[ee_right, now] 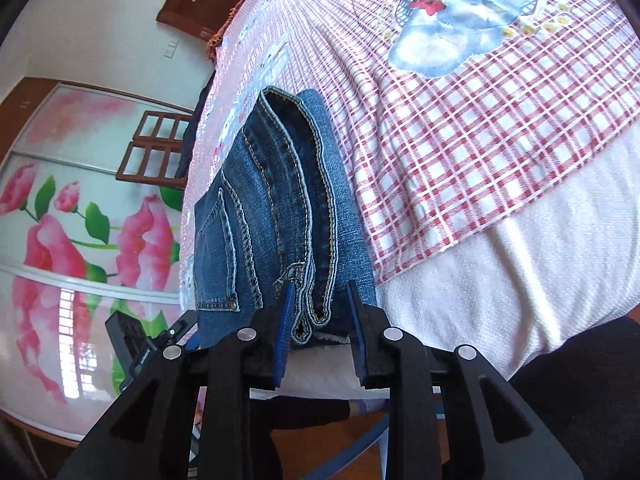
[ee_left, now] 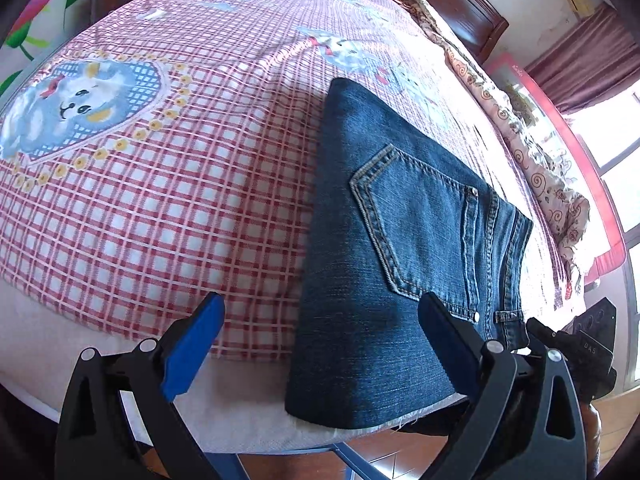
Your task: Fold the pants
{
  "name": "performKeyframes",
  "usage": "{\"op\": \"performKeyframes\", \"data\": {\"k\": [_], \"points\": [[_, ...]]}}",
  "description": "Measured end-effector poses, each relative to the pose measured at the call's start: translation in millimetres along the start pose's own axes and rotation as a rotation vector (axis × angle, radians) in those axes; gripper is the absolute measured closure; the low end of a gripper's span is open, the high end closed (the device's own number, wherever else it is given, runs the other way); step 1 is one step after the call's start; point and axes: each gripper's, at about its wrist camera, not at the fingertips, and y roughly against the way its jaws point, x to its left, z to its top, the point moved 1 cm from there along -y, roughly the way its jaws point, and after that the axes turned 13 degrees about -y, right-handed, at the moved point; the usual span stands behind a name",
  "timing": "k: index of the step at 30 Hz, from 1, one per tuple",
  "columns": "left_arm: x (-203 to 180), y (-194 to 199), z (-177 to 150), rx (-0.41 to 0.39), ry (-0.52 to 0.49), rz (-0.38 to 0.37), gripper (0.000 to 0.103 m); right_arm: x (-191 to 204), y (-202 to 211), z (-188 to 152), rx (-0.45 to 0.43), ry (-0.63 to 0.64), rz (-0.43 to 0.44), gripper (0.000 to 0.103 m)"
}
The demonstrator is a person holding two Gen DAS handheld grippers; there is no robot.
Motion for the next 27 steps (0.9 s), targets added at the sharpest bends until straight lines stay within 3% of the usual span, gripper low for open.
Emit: {"op": "performKeyframes", "data": {"k": [4,7,10,11,12,13,15,16,19,23,25,27], "points": [[9.6,22.0,1.5,-0.091,0.078,-0.124,0.006,3.3,14.9,0.5,-0.020,-0.034,0.116,0.078],[-10.7,27.2,5.7,-0.141,0.016,-0.221,0.006,14.7,4.4,-9.1,0.046,-0.042,0.236,0.078],[-38.4,14.0,4.0,-0.106,-0.067,-0.271,0.006,13.1,-13.4,-17.5,0.096,-0.058,0.256,0.078],[-44.3,6.5,-0.5,-0.084,-0.085,-0.255,0.005,8.1,-22.1,-18.6,0.104,-0.066,0.206,0.078],[-48.6,-3.3,-3.5,-0.066,-0.118,-0.216,0.005,-2.3,-30.3,-17.7,0.105,-0.086,0.156,0.091],[-50.5,-12.7,-5.5,-0.044,-0.148,-0.193,0.005,-18.2,-35.1,-15.6,0.107,-0.133,0.195,0.103],[-53.8,-21.7,-7.4,-0.025,-0.188,-0.164,0.006,-37.5,-38.3,-16.3,0.114,-0.225,0.253,0.103],[-57.1,-19.7,-6.7,-0.022,-0.200,-0.147,0.006,-32.4,-34.9,-18.8,0.112,-0.196,0.238,0.103],[-60.5,-18.9,-1.4,-0.009,-0.210,-0.144,0.005,-4.4,-15.3,-19.0,0.062,-0.053,0.149,0.090],[-53.3,-18.6,1.4,-0.009,-0.190,-0.175,0.005,31.3,12.6,-4.8,-0.136,0.164,-0.113,0.045],[-52.2,-18.2,1.7,-0.004,-0.198,-0.168,0.005,43.0,14.8,0.6,-0.190,0.268,-0.218,0.045],[-54.2,-19.7,2.9,-0.001,-0.201,-0.162,0.005,42.7,12.6,11.6,-0.197,0.286,-0.230,0.042]]}}
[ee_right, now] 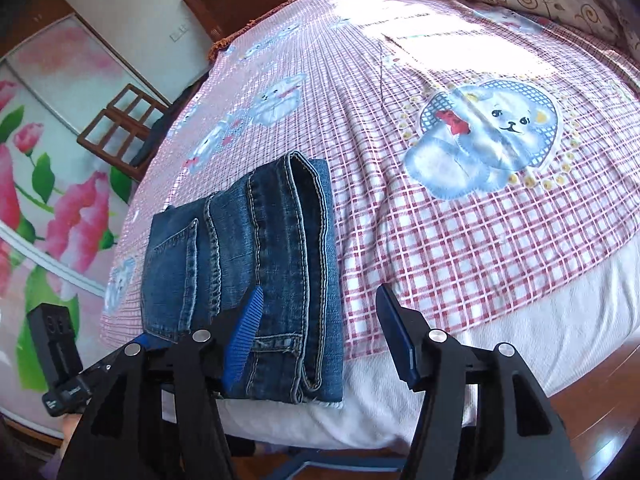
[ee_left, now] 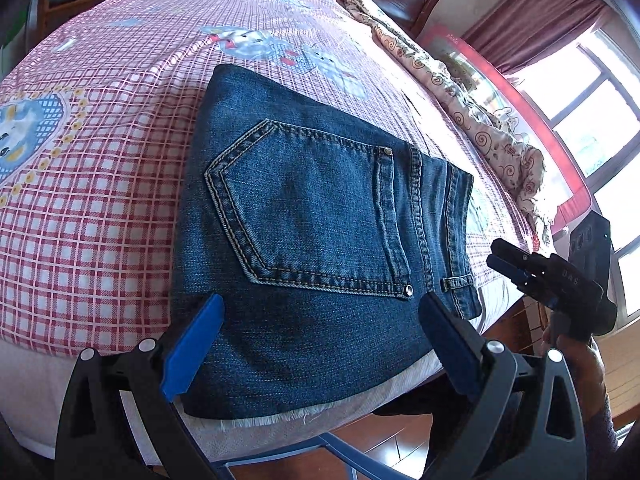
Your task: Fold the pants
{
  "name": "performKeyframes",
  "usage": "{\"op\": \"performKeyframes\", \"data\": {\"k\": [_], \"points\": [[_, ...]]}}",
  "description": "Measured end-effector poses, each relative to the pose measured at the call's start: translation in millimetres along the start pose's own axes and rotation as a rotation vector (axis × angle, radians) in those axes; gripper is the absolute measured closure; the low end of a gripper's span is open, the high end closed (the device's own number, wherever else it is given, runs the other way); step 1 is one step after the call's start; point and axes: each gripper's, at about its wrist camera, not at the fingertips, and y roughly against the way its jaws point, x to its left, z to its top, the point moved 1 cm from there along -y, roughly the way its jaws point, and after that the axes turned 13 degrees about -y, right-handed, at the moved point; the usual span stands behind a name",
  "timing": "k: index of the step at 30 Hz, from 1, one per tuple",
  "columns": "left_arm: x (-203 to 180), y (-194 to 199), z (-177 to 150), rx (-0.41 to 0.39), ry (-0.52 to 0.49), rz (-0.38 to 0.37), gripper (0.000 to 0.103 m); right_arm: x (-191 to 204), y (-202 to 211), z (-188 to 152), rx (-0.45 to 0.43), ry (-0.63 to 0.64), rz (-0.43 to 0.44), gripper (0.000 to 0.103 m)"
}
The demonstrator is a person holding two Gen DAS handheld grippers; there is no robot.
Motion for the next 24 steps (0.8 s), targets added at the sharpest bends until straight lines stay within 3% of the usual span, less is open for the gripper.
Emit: {"op": "performKeyframes", "data": {"k": [4,11,15,18,21,24], "points": [[-0.7,3.8,4.1,-0.014,0.023,-0.022,0.005,-11.9,-20.1,11.8,0.024,-0.044,0.026,0.037],[33.5,36.2,28.9,-0.135,0.004,-0.035,0.005,4.3,-54.9,10.7,0.067,-0.113,0.110,0.037],[58.7,21.4,43.6,-0.100,0.041,-0.080,0.005,25.0,-62.5,8.5,0.119,-0.074,0.181,0.037],[66.3,7.5,44.6,-0.061,0.037,-0.072,0.005,37.1,-70.4,3.7,0.142,0.001,0.106,0.037],[64.0,-6.8,45.4,-0.022,0.021,-0.084,0.005,28.0,-75.3,6.5,0.152,-0.086,0.146,0.037],[62.0,-19.8,42.5,-0.005,0.046,-0.169,0.005,23.9,-74.4,6.6,0.158,-0.095,0.163,0.037]]}}
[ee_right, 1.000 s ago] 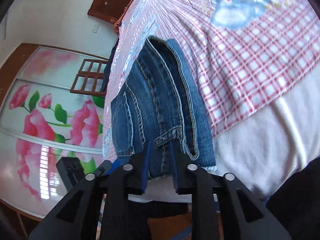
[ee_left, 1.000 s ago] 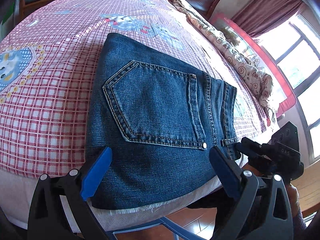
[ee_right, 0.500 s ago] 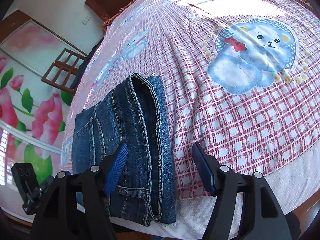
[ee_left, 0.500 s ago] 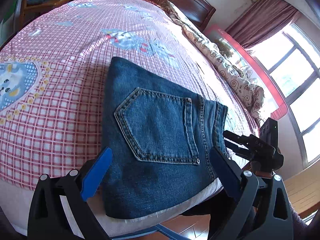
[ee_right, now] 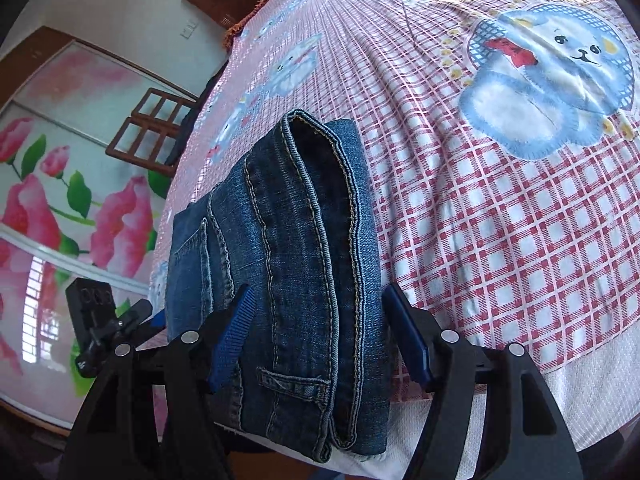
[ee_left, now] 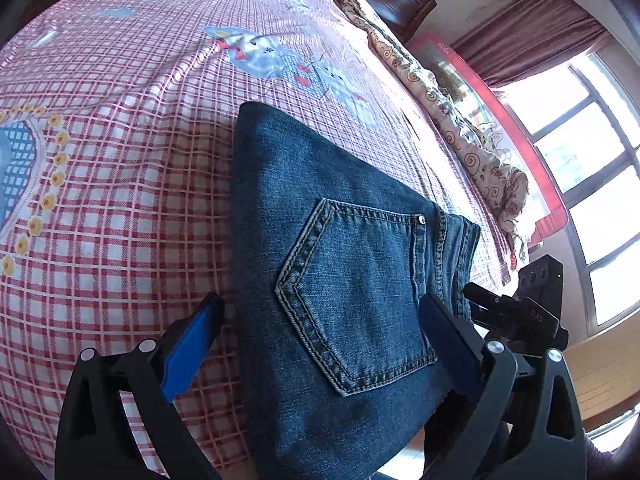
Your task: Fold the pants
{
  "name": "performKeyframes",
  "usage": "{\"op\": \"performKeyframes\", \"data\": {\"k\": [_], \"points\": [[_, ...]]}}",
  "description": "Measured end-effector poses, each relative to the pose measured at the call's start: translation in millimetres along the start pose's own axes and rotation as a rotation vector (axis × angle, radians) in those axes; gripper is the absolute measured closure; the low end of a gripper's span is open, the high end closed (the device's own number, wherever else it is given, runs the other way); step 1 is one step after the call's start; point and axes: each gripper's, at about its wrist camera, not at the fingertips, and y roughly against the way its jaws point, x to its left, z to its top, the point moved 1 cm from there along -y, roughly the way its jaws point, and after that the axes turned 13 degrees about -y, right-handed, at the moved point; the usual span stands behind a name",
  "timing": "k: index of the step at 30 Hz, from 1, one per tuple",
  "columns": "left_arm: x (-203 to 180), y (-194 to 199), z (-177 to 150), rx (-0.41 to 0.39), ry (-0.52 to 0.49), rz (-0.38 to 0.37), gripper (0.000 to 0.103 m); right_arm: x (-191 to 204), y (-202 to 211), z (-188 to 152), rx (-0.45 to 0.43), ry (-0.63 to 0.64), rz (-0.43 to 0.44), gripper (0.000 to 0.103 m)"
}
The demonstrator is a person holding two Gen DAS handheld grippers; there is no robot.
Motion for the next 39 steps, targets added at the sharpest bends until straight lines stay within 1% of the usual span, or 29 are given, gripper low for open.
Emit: {"op": "performKeyframes", "data": {"k": [1,2,4,5,8,9,10,11,12,13,14,15,17,18,19,20,21,22,23,24,26,29,33,39], "points": [[1.2,-5.2,-1.7,0.007,0.013,-0.027,0.005,2.9,-0.9,-0.8,0.002,0.024,-0.017,0.037],[2.8,-8.0,-3.4,-0.001,0.015,-0.034,0.004,6.3,-2.1,-1.3,0.005,0.048,-0.038,0.037],[4.9,-8.7,-5.3,-0.040,0.019,-0.061,0.002,12.4,-4.5,-1.7,0.011,0.079,-0.078,0.037],[6.0,-9.1,-5.9,-0.044,0.023,-0.063,0.002,15.0,-5.9,-2.0,0.015,0.097,-0.097,0.037],[-2.8,-12.3,-5.4,-0.010,-0.018,-0.018,0.003,21.1,-8.7,-6.4,0.011,0.151,-0.144,0.037],[-6.6,-14.6,-3.8,0.004,-0.039,-0.011,0.003,22.4,-9.4,-7.2,0.008,0.156,-0.152,0.037],[-10.9,-16.3,-2.8,0.015,-0.055,-0.026,0.003,23.3,-9.9,-7.4,0.006,0.157,-0.156,0.037],[-15.2,-18.0,-1.5,0.024,-0.066,-0.029,0.005,23.8,-10.2,-7.8,0.004,0.158,-0.159,0.037],[-19.9,-19.7,-1.2,0.033,-0.087,-0.001,0.008,25.2,-11.1,-8.7,0.000,0.160,-0.162,0.037],[-24.1,-21.7,-1.3,0.046,-0.113,0.027,0.017,26.2,-11.9,-9.4,-0.003,0.163,-0.167,0.037],[-26.0,-21.6,-1.2,0.047,-0.130,0.044,0.030,27.4,-12.8,-10.1,-0.006,0.169,-0.173,0.036],[-23.1,-22.3,-1.0,0.049,-0.125,0.050,0.040,29.4,-14.5,-10.8,-0.007,0.173,-0.180,0.036],[-13.6,-17.6,-1.5,0.038,-0.088,0.022,0.057,31.6,-16.1,-10.8,-0.007,0.181,-0.189,0.036],[-9.2,-15.8,-2.0,0.034,-0.068,0.004,0.060,32.0,-16.1,-12.4,-0.009,0.186,-0.194,0.036],[-6.0,-14.2,-3.3,0.030,-0.058,-0.011,0.067,34.1,-17.0,-12.3,-0.009,0.201,-0.202,0.037],[-6.6,-13.3,-3.2,0.024,-0.061,-0.017,0.074,37.7,-17.9,-14.2,-0.010,0.218,-0.210,0.049],[-8.3,-11.9,-3.1,0.016,-0.069,-0.016,0.077,40.7,-18.6,-16.1,-0.006,0.229,-0.214,0.058],[-8.9,-9.8,-3.1,0.005,-0.063,-0.015,0.081,44.0,-17.5,-17.2,-0.009,0.237,-0.215,0.063],[-7.3,-6.9,-3.5,-0.011,-0.042,-0.032,0.084,46.7,-15.8,-17.5,-0.011,0.244,-0.213,0.071],[-5.6,-4.3,-4.2,-0.027,-0.024,-0.049,0.085,48.2,-13.1,-17.2,-0.014,0.243,-0.201,0.074],[-4.4,-0.4,-6.7,-0.046,-0.008,-0.064,0.087,50.8,-7.6,-17.1,-0.020,0.238,-0.174,0.078],[-4.8,5.3,-8.9,-0.073,0.019,-0.084,0.089,59.1,-2.1,-19.1,-0.026,0.260,-0.159,0.081],[-12.5,16.7,-4.8,-0.107,0.005,-0.100,0.090,66.0,8.5,-16.0,-0.038,0.268,-0.131,0.083],[-23.9,34.2,18.0,-0.154,-0.033,-0.108,0.092,86.1,19.7,-9.5,-0.055,0.312,-0.107,0.083]]}}
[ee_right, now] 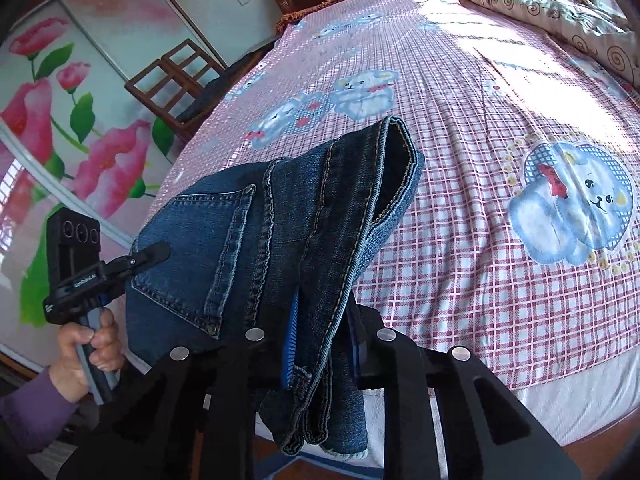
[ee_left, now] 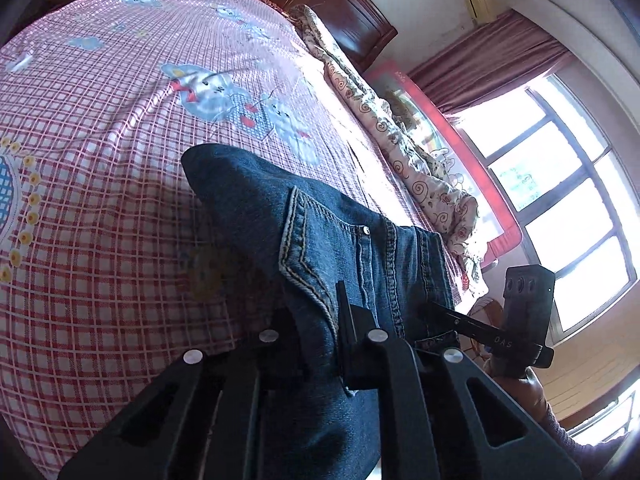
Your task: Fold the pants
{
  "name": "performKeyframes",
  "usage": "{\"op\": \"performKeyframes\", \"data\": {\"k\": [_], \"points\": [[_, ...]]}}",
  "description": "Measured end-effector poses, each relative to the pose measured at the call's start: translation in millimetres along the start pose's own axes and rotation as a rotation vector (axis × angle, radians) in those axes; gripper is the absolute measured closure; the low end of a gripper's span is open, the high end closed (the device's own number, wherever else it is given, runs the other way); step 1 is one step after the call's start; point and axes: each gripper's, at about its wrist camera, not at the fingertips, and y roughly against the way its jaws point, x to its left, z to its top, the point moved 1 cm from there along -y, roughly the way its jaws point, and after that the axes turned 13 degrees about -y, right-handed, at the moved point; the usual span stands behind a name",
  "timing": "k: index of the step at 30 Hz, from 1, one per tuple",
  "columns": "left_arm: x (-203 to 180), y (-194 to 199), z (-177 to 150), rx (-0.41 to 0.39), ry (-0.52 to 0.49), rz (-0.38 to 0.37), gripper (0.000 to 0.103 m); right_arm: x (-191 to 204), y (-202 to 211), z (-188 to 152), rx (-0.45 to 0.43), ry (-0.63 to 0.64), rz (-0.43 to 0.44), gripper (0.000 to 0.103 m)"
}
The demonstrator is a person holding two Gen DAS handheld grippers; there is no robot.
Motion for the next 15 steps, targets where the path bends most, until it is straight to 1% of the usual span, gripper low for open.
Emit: {"op": "performKeyframes", "data": {"k": [4,8,15], "points": [[-2.4,2.6,17.5,-0.017,-0.025,0.006,0.092,7.6,4.3,14.6,-0.013,0.013,0.014,0.083],[-2.7,1.7,37.2,-0.029,-0.047,0.018,0.092,19.1,7.1,31.5,-0.031,0.049,0.008,0.083],[8.0,-10.1,82.7,-0.061,-0.076,0.044,0.092,27.1,-6.9,81.3,-0.064,0.059,0.023,0.083]]}}
